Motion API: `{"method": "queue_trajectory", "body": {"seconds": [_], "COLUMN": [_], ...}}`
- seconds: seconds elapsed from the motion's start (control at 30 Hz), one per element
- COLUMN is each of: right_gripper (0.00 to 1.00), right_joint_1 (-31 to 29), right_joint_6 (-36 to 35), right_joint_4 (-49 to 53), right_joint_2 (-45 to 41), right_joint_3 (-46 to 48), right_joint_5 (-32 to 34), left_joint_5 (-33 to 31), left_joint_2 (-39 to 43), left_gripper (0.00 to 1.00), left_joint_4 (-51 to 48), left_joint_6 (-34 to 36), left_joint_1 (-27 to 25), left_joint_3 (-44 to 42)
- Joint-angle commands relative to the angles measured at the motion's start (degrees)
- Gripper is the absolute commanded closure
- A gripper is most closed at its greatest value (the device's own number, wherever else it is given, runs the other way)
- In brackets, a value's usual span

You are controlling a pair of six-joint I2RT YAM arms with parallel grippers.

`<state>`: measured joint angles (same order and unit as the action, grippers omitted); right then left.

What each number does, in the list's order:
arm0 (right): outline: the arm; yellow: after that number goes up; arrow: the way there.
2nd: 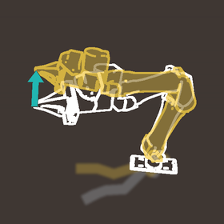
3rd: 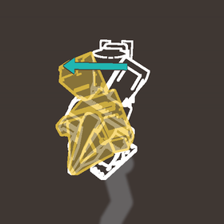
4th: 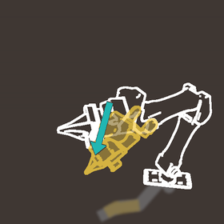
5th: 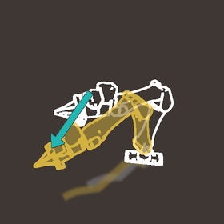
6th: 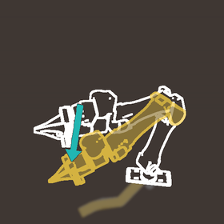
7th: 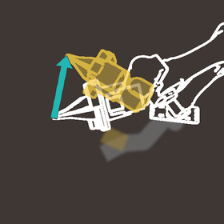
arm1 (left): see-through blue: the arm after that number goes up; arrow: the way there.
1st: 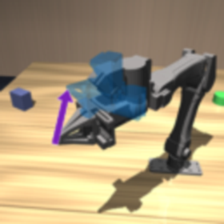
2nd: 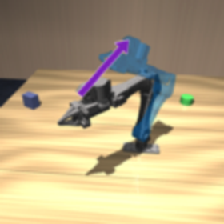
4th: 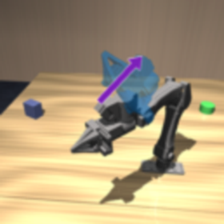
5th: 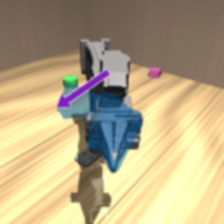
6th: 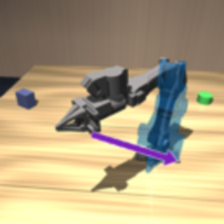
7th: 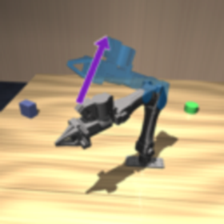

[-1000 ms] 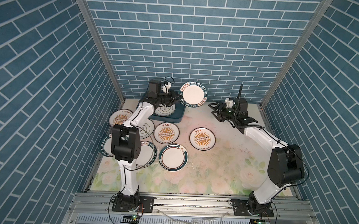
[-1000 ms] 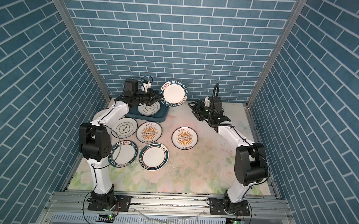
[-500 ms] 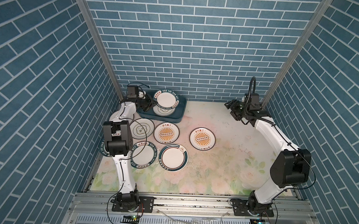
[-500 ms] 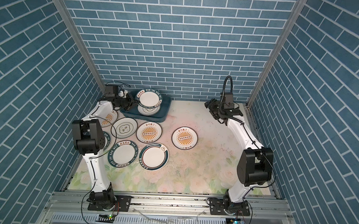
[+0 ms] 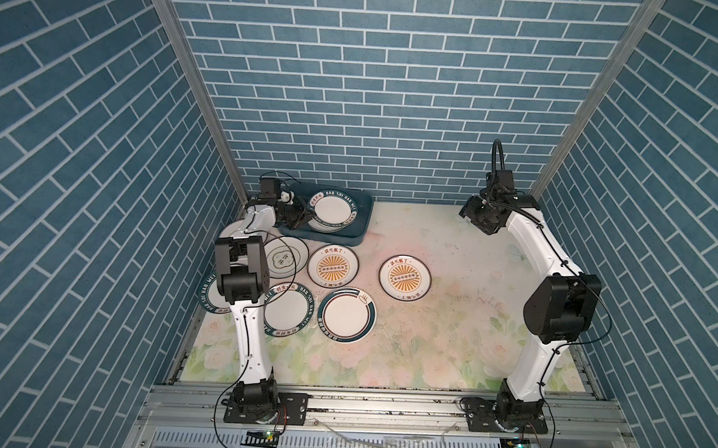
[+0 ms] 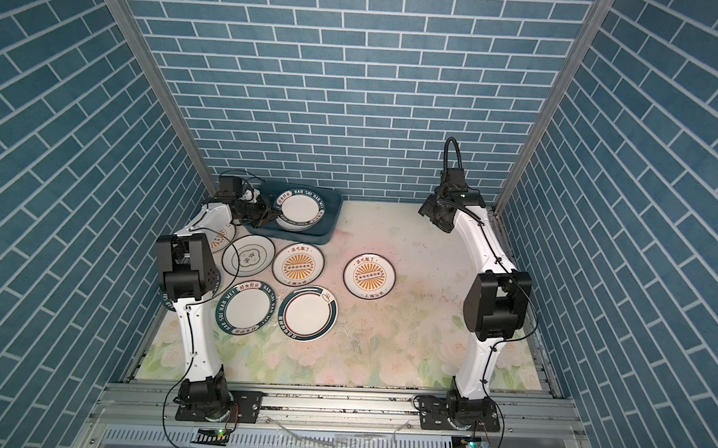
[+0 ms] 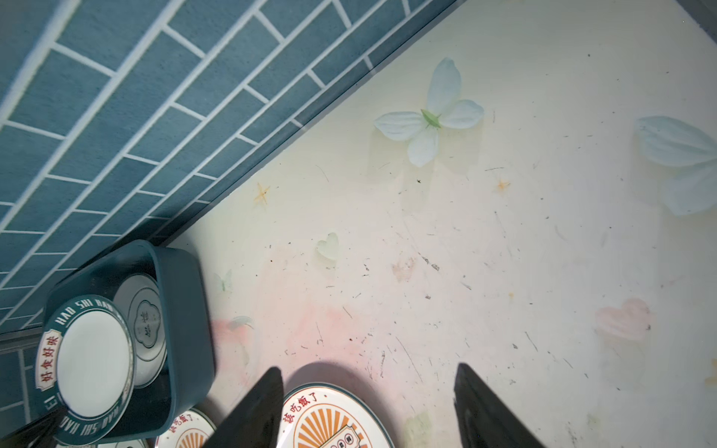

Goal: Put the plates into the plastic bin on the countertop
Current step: 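Lower the plate into the bin, open the left gripper while the right arm reaches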

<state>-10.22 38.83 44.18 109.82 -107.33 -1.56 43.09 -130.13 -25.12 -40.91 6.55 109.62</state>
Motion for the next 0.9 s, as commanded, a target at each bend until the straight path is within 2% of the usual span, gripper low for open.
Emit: {"method": "queue_trajectory", "body": {"seconds": [0.0, 0.3, 0.6, 0.87], "right_gripper": [0.3, 0.3, 0.3, 0.28], "right_joint_1": [-0.2, -0.2, -0.3, -2.7], "right_joint_6": [-2.3, -1.3, 11.8, 10.2], "right_joint_4": [3.4, 1.7, -16.9, -17.9], "right_joint_2": [-0.3, -2.1, -11.0, -9.9], "right_joint_3": [0.1, 4.1, 24.5, 24.7], "right_joint_5": [1.6, -1.7, -6.5, -10.3], "left_joint_5": [0.6, -1.4, -4.5, -4.6], "left_joint_2": [-1.5, -3.5, -4.2, -6.2], "left_gripper": [1.0, 1.0, 1.0, 1.0], "left_joint_4": [-1.5, -3.7, -7.1, -6.6], "left_joint_6": [2.4, 3.8, 3.5, 2.4], "left_joint_1": [0.8, 0.9, 0.8, 0.6], "left_joint_3": [3.5, 6.2, 8.5, 9.7]}}
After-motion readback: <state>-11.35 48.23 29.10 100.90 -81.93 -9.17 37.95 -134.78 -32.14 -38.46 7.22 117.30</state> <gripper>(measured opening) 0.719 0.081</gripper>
